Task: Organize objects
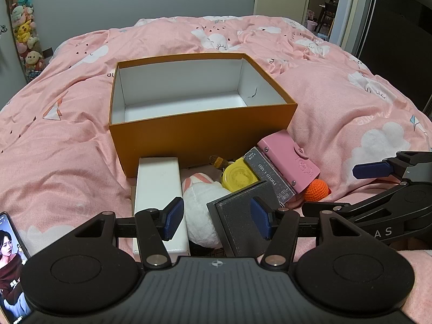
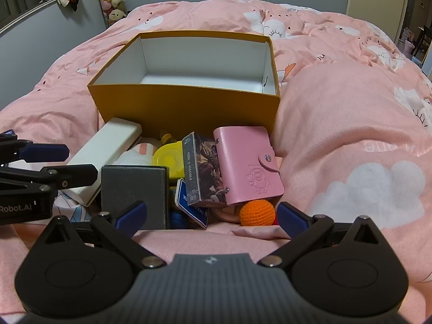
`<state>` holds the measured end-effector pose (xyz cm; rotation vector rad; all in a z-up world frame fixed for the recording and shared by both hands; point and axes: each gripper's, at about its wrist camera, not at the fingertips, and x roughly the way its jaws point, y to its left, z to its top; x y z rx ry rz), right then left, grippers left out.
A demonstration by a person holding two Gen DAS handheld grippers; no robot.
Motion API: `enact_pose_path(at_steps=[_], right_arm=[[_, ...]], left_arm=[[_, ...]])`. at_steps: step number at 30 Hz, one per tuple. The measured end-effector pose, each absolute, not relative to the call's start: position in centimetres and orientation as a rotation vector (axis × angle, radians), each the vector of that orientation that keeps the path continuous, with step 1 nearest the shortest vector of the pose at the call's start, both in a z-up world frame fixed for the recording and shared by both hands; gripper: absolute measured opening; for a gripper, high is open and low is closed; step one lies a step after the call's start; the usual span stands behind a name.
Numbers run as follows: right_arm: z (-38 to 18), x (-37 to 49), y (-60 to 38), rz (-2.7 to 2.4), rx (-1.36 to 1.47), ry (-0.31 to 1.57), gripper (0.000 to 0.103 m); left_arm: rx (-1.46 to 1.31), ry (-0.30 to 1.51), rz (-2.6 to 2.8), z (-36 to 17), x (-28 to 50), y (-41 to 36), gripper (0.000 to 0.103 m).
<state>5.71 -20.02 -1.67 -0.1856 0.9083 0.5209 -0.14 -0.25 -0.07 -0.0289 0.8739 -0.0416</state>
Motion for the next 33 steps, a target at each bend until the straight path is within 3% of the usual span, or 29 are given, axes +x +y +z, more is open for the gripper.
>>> enact_pose_path(at_steps=[15, 19, 28, 30, 33], right_arm=[[-2.0, 5.6, -19.9, 0.53, -0.19, 0.914, 0.102], [-1.6, 5.7, -19.5, 0.547, -0.219, 0.905, 0.1], [-0.4, 6.6, -18.0, 0.652, -0.284, 0.9, 0.071], [-0.2, 7.3, -17.4, 0.687, -0.269, 0.924, 0.059], [-0.3, 8.6, -16.5, 0.722, -0.234, 0.967, 0.052]], left_arm=[[-0.028, 0.874, -0.042, -0.1, -0.1, -0.3, 0.067], [-0.029, 0.881, -0.046, -0.2, -0.1, -0.2, 0.063], [-0.101, 0.892, -0.072, 0.9, 0.2, 2.6, 0.047], [-0.128, 0.915, -0.074, 0.7, 0.6, 3.7, 0.047], [-0.143, 0.937, -0.023, 0.4, 1.3, 5.5, 0.047]])
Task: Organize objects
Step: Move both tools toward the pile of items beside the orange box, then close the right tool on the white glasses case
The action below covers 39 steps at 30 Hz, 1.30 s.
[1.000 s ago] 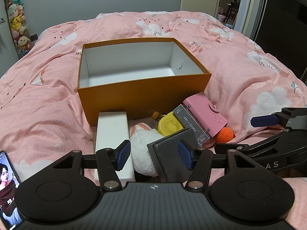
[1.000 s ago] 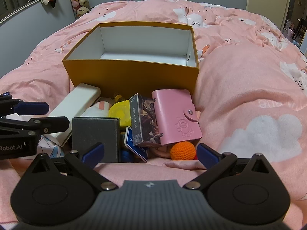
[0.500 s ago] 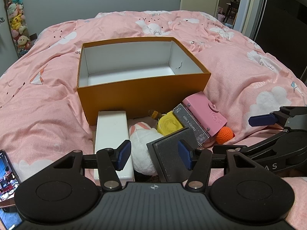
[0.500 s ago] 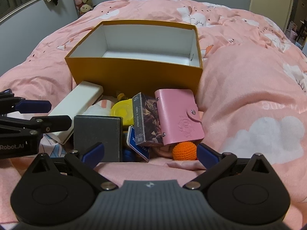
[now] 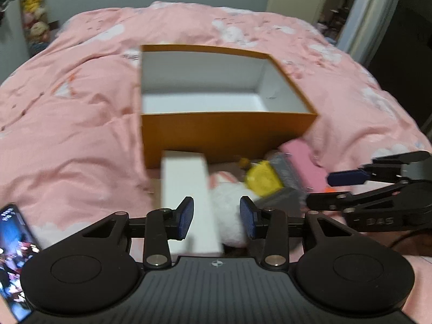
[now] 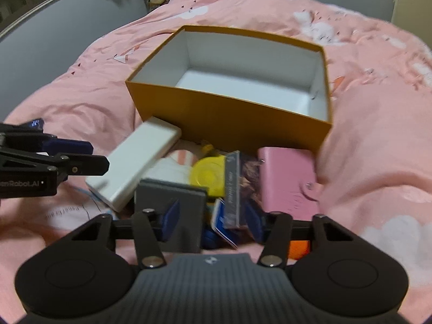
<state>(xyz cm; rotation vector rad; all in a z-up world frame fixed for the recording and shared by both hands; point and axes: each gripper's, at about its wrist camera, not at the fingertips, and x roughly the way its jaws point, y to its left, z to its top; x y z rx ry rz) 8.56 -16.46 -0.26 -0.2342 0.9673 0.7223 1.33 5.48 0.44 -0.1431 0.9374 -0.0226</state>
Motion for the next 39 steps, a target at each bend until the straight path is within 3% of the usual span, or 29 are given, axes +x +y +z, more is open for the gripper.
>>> enact_pose_path(at_steps=[3, 7, 15, 20, 26, 30, 32, 34, 39], right_arm=[[-0.4, 9.8, -15.1, 0.751, -0.214, 0.999, 0.043], [-0.6, 11.2, -13.1, 0.779, -0.2, 1.013, 0.038], [-3.0, 12.9, -8.0, 0.889, -0.25, 1.062, 0.012], [-4.6, 13.6, -6.7, 0.93, -0.268, 1.098, 0.006], [-5.3, 14.6, -6.7, 0.928, -0.232, 1.126, 0.002], [-5.3, 14.8, -6.7, 0.924, -0.217, 1.133, 0.002], [-5.2, 14.6, -6.6, 0.921, -0.224, 1.129, 0.003], [-5.2, 14.4, -6.8, 0.909, -0.229, 1.124, 0.004], [-4.6, 14.6, -7.6, 0.881, -0.197, 1.118, 0.006]], left_arm=[[-0.169, 0.961, 0.011, -0.1, 2.6, 7.0, 0.047], [-0.208, 1.01, 0.014, -1.7, 4.7, 8.8, 0.057], [-0.306, 1.107, 0.017, -4.9, 6.2, 10.1, 0.058], [-0.376, 1.131, 0.0, -6.5, 6.6, 10.6, 0.066], [-0.411, 1.147, -0.02, -7.5, 7.5, 10.6, 0.066], [-0.397, 1.127, -0.017, -7.4, 7.4, 10.4, 0.062], [-0.367, 1.097, 0.004, -6.7, 7.1, 10.3, 0.044], [-0.345, 1.077, 0.008, -5.6, 6.8, 10.1, 0.037], [-0.355, 1.042, -0.019, -4.1, 6.1, 10.0, 0.032]])
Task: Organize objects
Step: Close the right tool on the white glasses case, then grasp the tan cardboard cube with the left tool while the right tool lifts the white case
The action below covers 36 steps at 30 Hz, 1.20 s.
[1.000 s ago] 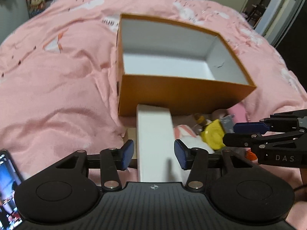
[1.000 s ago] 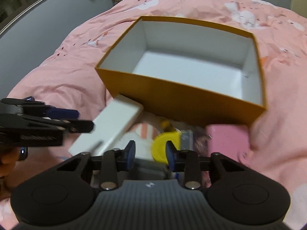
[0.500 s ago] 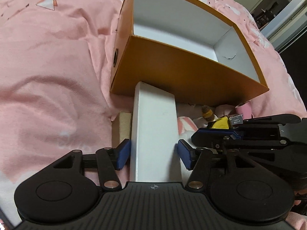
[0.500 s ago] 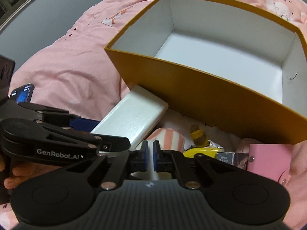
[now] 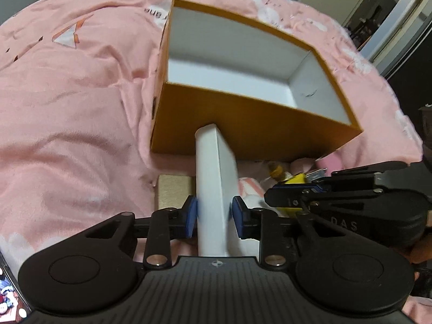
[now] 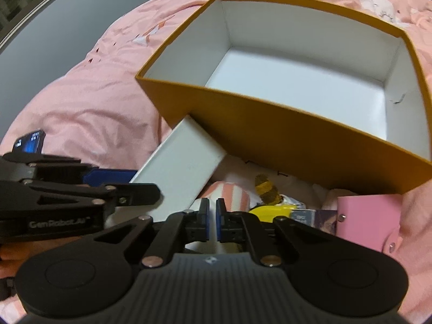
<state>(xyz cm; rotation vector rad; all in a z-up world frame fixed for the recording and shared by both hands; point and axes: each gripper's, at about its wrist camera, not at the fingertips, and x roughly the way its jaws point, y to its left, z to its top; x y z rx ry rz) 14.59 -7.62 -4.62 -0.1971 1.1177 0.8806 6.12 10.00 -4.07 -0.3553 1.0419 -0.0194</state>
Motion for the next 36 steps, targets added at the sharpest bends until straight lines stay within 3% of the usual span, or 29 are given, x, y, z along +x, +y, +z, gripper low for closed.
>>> enact_pose_path(at_steps=[5, 8, 10, 16, 20, 27, 36], right_arm=[[-3.6, 14.8, -8.9, 0.848, -0.115, 1.12, 0.008], [-2.8, 15.1, -9.6, 0.842, -0.044, 1.121, 0.021], [-2.3, 15.2, -10.0, 0.834, -0.004, 1.117, 0.033], [-2.4, 15.0, -9.3, 0.868, 0.03, 1.171, 0.038], [-4.0, 14.9, -8.6, 0.888, 0.048, 1.251, 0.042], [-6.0, 15.6, -7.5, 0.885, 0.094, 1.346, 0.045], [-6.9, 15.7, -5.2, 0.914, 0.061, 1.314, 0.041]], left_arm=[[-0.347, 0.999, -0.089, -3.0, 5.9, 9.1, 0.033], [-0.356, 0.997, -0.113, -3.1, 6.0, 8.8, 0.032], [-0.42, 1.032, -0.192, -3.6, 6.1, 8.8, 0.022], [-0.386, 1.037, -0.183, -3.9, 6.0, 7.7, 0.018], [-0.339, 1.053, -0.185, -3.4, 5.8, 8.0, 0.025], [-0.297, 1.069, -0.069, -3.4, 5.1, 10.3, 0.026], [-0.294, 1.135, 0.068, -6.4, 6.6, 12.1, 0.04]])
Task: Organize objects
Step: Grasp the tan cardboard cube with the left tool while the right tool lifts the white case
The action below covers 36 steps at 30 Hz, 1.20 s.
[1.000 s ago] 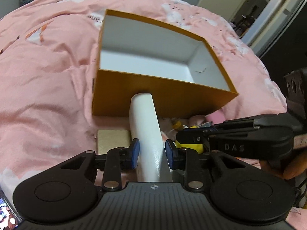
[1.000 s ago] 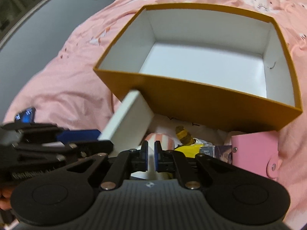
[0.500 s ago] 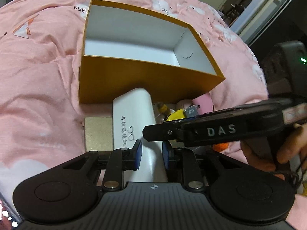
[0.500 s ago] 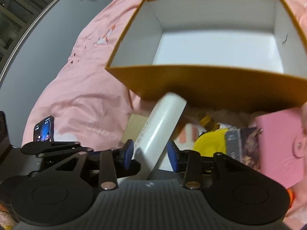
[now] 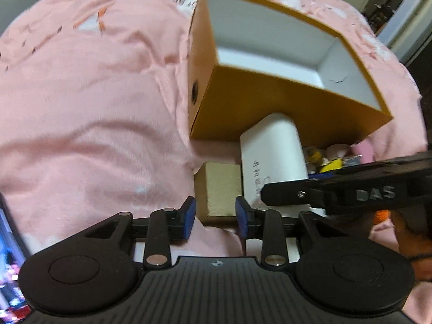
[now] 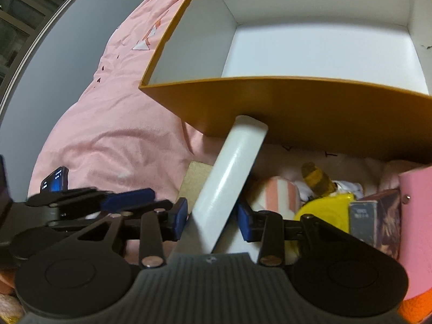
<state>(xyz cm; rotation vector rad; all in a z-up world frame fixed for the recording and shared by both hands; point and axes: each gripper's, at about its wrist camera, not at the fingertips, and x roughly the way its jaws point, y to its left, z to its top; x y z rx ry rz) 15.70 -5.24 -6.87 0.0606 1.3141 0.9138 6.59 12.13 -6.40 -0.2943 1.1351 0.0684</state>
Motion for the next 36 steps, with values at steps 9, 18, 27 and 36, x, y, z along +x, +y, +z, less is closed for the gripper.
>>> enact_pose_path(at_steps=[9, 18, 27, 36], right_arm=[[-4.3, 15.3, -7.7, 0.888, 0.074, 1.24, 0.034], [-6.2, 17.0, -9.2, 0.843, 0.231, 1.34, 0.035], [-6.7, 17.4, -9.2, 0.812, 0.268, 1.349, 0.036], [-6.1, 16.8, -9.5, 0.819, 0.282, 1.324, 0.035]], left_arm=[[-0.399, 1.173, 0.084, -9.0, 8.0, 12.7, 0.061], [-0.523, 1.194, 0.066, -11.7, 8.8, 13.7, 0.084], [-0.642, 1.187, 0.031, -13.3, 9.0, 14.6, 0.083], [-0.579, 1.11, 0.073, -9.3, 5.3, 13.3, 0.058]])
